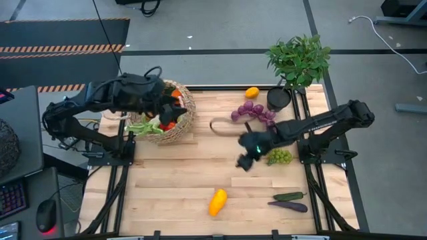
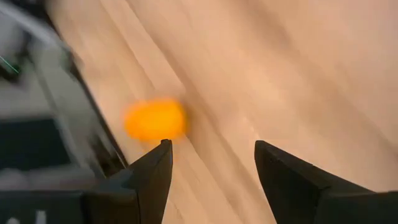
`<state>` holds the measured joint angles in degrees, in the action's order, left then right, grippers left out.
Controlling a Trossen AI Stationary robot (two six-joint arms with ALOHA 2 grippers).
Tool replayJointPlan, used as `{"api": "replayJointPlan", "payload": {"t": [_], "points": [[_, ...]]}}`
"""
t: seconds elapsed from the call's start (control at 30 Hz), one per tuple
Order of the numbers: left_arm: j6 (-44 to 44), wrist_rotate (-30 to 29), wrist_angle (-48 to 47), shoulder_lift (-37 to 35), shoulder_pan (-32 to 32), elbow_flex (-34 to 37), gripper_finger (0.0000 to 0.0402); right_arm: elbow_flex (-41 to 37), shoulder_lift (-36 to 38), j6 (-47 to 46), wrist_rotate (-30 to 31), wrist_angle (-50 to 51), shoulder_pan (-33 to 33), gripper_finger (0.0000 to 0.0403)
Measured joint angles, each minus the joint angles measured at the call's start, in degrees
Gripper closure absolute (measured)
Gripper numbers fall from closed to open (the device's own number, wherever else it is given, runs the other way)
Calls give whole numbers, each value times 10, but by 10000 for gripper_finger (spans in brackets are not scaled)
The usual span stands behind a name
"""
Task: Build produce basket
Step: Put the green chili pepper into the brown basket
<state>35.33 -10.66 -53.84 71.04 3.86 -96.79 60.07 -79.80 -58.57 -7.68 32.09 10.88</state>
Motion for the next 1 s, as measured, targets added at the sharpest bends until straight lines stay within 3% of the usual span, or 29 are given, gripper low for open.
{"api": "replayJointPlan", "payload": {"t": [0.23, 0.4, 0.67, 1.0], "points": [[0, 1, 116, 26, -48, 0, 45, -1, 0, 1, -25, 158, 102, 167], [0, 0, 119, 49, -85, 0, 45, -4, 0, 2, -27, 181, 174, 148], [1, -8, 122, 84, -130, 0, 45, -5, -12, -2, 35, 236, 272, 91], [42, -45, 133, 107, -161, 0, 45, -5, -96, -4, 54, 249, 367, 56]]}}
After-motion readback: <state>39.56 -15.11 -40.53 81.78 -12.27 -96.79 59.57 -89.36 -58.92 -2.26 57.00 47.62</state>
